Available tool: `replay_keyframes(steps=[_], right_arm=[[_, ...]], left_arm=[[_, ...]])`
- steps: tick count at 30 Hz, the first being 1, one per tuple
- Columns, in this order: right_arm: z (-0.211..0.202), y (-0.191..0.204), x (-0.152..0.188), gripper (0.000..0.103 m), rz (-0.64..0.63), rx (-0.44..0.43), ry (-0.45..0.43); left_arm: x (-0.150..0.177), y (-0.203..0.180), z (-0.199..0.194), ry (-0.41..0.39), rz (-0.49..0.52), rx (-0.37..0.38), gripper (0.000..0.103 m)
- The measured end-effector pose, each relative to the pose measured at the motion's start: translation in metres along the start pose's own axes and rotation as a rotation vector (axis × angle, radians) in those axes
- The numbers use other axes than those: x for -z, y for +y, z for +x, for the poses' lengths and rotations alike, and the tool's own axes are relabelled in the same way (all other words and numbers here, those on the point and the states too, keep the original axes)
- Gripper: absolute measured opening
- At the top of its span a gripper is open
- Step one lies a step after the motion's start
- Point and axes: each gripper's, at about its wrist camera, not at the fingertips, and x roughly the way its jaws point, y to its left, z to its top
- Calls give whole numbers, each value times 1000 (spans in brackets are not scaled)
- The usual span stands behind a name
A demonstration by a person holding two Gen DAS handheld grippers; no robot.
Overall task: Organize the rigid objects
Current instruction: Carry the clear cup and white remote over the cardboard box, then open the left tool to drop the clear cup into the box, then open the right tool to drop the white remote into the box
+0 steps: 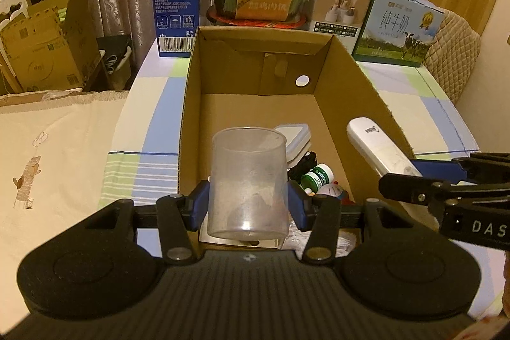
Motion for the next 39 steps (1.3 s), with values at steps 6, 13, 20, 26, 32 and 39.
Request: replay_keyframes(steps=[6, 13, 20, 26, 32, 39], right_arm=[[9, 3, -1, 38, -1, -1, 6], [15, 1, -2, 38, 4, 3, 8], [15, -1, -2, 38, 12, 8, 7], [14, -4, -2, 38, 19, 8, 8], [12, -2, -3, 38, 22, -1, 10], [9, 3, -4, 38, 19, -2, 5]], left_arm=[[-1, 2, 8, 7, 4, 3, 46], [-3, 2, 13, 10, 15, 13, 46], [-3, -5, 19, 15, 45, 11, 54], [-3, -4, 15, 6, 43, 4, 59], [-3, -3, 8, 7, 43, -2, 59], [-3, -4, 1, 3, 45, 2, 59]])
